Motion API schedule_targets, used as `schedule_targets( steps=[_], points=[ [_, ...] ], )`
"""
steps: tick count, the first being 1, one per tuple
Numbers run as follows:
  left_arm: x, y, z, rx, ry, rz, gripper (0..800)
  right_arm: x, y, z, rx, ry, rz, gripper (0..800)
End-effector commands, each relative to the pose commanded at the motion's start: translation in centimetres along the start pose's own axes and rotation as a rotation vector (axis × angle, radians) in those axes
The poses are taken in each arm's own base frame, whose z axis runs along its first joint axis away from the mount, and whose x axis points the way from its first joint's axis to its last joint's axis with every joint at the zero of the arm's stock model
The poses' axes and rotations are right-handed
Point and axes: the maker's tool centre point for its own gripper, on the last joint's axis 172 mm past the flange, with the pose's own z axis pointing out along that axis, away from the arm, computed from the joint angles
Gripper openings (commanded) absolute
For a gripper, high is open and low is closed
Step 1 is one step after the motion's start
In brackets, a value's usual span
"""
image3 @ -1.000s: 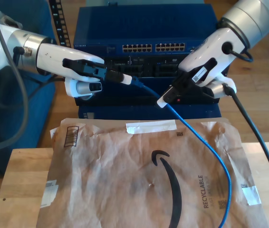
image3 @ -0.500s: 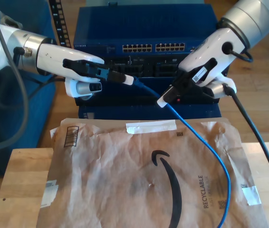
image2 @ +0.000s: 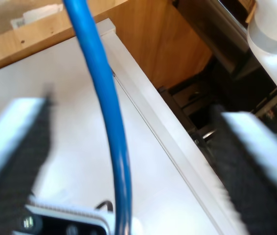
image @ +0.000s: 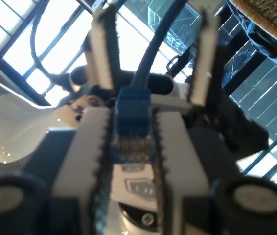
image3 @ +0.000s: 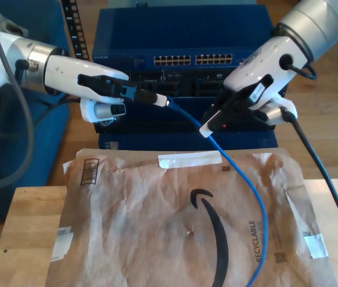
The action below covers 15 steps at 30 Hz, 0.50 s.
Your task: Grab the cable and plug it in
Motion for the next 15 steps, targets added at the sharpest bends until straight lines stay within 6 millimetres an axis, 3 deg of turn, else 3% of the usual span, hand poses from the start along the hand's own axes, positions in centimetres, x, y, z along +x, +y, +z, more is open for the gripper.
schedule_targets(
  steps=[3,5,9,11,15],
  points=[
    [1.6,0.7,0.2,0.031,-0.043,-0.145,16,-3.1,-1.5,-2.9,0.172,-0.029,-0.097,708],
    [1.5,1.8,-0.9,0.047,-0.128,-0.231,14,-4.9,-1.7,-3.9,0.253,-0.045,-0.145,767],
    [1.9,2.3,-2.2,0.101,-0.193,-0.276,14,-8.1,-1.9,-1.9,0.317,-0.048,-0.219,793],
    [2.0,2.3,-2.6,0.136,-0.212,-0.314,6,-9.6,-1.0,-1.7,0.338,-0.05,-0.262,794],
    [0.4,1.5,-4.5,0.222,-0.31,-0.34,3,-10.8,0.0,-1.7,0.379,-0.028,-0.374,794]
  ],
)
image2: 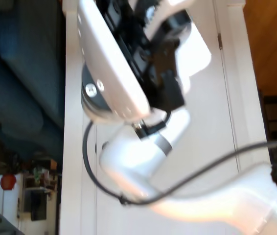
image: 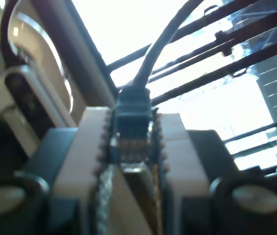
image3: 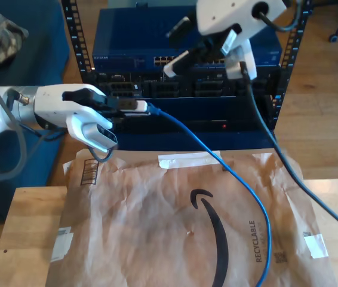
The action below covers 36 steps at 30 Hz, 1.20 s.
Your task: Grab the cable and plug it in
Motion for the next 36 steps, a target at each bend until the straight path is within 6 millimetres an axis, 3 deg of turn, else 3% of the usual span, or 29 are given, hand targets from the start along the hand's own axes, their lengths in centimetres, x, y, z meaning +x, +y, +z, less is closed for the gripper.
schedule_targets(
  steps=[3,5,9,12,20,28,36],
  points=[
    [-1.0,-0.9,-1.4,0.074,-0.066,-0.002,5,-0.4,0.6,0.3,0.038,0.003,-0.048,796],
    [-1.4,-1.6,-1.8,0.122,-0.093,0.002,5,0.8,0.6,0.3,0.106,0.018,-0.076,796],
    [-1.4,-1.5,-2.2,0.162,-0.106,-0.012,5,1.8,2.0,3.0,0.135,0.045,-0.141,792],
    [-1.3,-1.5,-2.1,0.166,-0.102,-0.013,5,3.4,2.1,3.3,0.178,0.08,-0.168,793],
    [-1.1,-2.0,-2.0,0.179,-0.09,-0.011,5,3.1,2.2,6.5,0.213,0.133,-0.272,726],
    [-0.9,-2.3,-1.8,0.189,-0.084,-0.01,5,2.7,0.8,5.9,0.271,0.125,-0.272,605],
    [-0.9,-2.4,-1.8,0.19,-0.083,-0.009,5,1.9,1.3,6.3,0.264,0.114,-0.275,524]
  ],
)
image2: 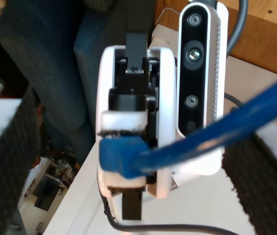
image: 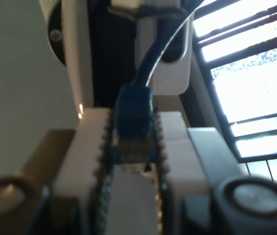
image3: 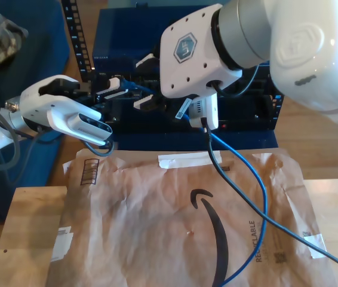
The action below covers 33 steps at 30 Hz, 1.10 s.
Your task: Grab the cable and plug it in
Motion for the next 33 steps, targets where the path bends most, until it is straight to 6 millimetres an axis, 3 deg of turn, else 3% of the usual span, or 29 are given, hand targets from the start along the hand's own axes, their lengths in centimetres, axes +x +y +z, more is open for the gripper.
schedule_targets(
  steps=[9,18,30,33],
  points=[
    [0.0,-0.1,0.1,0.002,0.004,0.002,5,-1.4,0.0,-0.2,0.001,-0.017,-0.017,475],
    [0.0,-0.2,0.1,0.001,0.006,0.004,5,-1.5,0.0,-0.2,0.002,-0.018,-0.02,423],
    [-0.1,-0.4,0.2,0.005,0.01,0.01,5,-1.3,-0.6,0.0,0.035,-0.014,-0.028,307],
    [-0.1,-0.4,0.2,0.004,0.011,0.01,5,-1.2,-0.5,0.1,0.033,-0.012,-0.02,235]
  ],
)
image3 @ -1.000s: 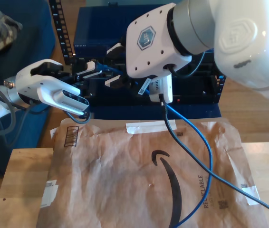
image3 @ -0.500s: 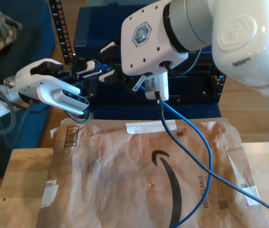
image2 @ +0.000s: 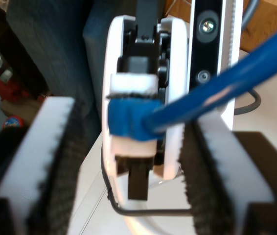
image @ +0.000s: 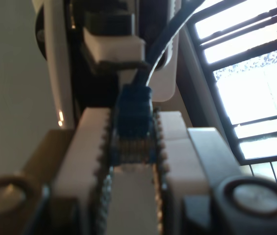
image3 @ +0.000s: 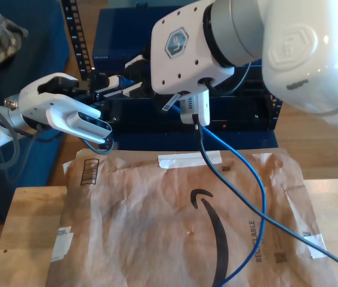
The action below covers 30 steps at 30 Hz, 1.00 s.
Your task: Grab the cable and plug it in
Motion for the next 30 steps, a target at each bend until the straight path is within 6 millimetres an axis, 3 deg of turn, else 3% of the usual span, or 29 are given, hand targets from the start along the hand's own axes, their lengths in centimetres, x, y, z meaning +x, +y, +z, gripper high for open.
schedule_targets(
  steps=[3,5,7,9,10,13,14,15,16,19,21,23,28,30],
  points=[
    [-0.1,0.0,0.0,-0.001,0.002,0.004,5,-0.1,0.1,0.0,-0.001,-0.001,-0.001,220],
    [-0.1,-0.1,0.0,-0.001,0.002,0.007,8,-0.1,0.1,0.0,0.0,-0.001,0.0,149],
    [-0.2,-0.1,0.0,-0.002,0.001,0.009,64,-0.1,-0.2,0.0,0.01,-0.002,0.008,59],
    [-0.6,-0.3,-0.1,0.002,-0.012,0.024,363,0.0,-0.2,0.0,0.009,0.002,0.038,13],
    [-1.0,-0.6,-0.1,0.007,-0.024,0.037,385,0.0,-0.2,0.0,0.009,0.003,0.045,10],
    [-1.3,-0.4,-0.3,-0.004,-0.033,0.044,587,0.1,-0.2,0.0,0.009,0.008,0.039,3],
    [-1.5,-0.2,-0.3,-0.015,-0.037,0.046,736,0.1,-0.2,0.0,0.009,0.009,0.038,2],
    [-1.8,0.0,-0.5,-0.033,-0.044,0.055,798,0.2,-0.1,0.1,0.007,0.012,0.038,2],
    [-2.4,0.0,-0.9,-0.059,-0.048,0.07,798,0.7,0.1,0.4,0.001,0.018,0.04,2],
    [-3.0,-0.1,-5.0,-0.24,-0.006,0.108,799,3.1,0.7,1.2,-0.016,0.075,0.025,2],
    [-1.6,0.8,-8.3,-0.426,0.1,0.105,799,5.9,0.8,2.1,-0.031,0.135,0.023,2],
    [0.2,1.0,-12.8,-0.585,0.17,0.089,799,7.4,0.4,2.1,-0.028,0.167,0.029,2],
    [7.3,-1.7,-23.4,-0.851,0.345,0.06,799,11.3,-0.6,2.6,-0.018,0.252,0.031,2],
    [11.3,-3.4,-26.2,-0.922,0.509,0.08,799,12.1,-0.8,2.8,-0.016,0.281,0.026,2]
  ],
)
